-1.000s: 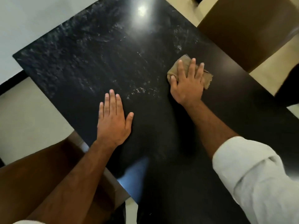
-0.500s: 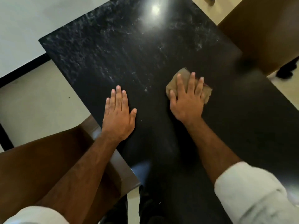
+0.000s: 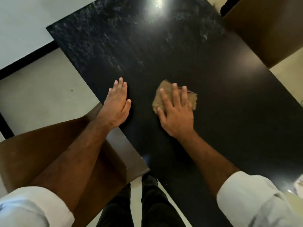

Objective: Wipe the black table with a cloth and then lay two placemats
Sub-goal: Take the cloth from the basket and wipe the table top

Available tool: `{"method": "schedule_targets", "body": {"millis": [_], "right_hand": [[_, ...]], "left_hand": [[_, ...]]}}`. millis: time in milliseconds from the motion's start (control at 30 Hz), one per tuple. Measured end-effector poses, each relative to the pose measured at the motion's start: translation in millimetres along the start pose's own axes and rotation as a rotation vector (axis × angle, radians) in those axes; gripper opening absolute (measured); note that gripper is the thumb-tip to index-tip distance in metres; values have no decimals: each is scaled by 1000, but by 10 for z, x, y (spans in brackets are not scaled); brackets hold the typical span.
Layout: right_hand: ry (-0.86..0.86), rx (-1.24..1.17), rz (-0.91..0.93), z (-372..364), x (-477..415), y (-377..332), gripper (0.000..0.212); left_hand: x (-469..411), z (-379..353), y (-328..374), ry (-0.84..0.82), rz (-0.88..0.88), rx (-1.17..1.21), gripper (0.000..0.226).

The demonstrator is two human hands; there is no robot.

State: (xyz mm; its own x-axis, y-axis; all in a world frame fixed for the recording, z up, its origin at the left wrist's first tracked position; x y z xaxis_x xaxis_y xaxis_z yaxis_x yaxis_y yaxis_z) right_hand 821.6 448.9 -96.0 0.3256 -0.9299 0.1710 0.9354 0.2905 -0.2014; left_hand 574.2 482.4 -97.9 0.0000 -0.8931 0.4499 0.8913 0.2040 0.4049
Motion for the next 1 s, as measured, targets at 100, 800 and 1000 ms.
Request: {"method": "schedule_targets", "body": {"millis": [100,800,1000], "right_hand": [[44,-30,-217,54,-95,234,76],[117,-70,-361,-365,1006,-651,75],[41,-78,-262,-533,1854,-991,77]], "left_hand": [[63,-34,2,-7,-5,-37,72],[596,-430,-144,-48,-210,-282,80],[916,-578,-75,-101,-221,-335,81]]}}
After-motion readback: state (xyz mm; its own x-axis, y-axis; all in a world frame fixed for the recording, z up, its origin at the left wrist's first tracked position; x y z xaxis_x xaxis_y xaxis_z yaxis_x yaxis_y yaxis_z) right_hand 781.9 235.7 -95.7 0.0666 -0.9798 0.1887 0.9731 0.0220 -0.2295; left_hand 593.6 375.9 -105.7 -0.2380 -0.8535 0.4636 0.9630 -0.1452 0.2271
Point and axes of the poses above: each hand's wrist, its own x-axis away from the middle knuckle, its own z-axis out of the back of the hand, y = z × x, the point moved 5 cm from there along -x, towards the middle knuckle, and after that the axes turned 12 degrees about z, right-handed, at the moved point
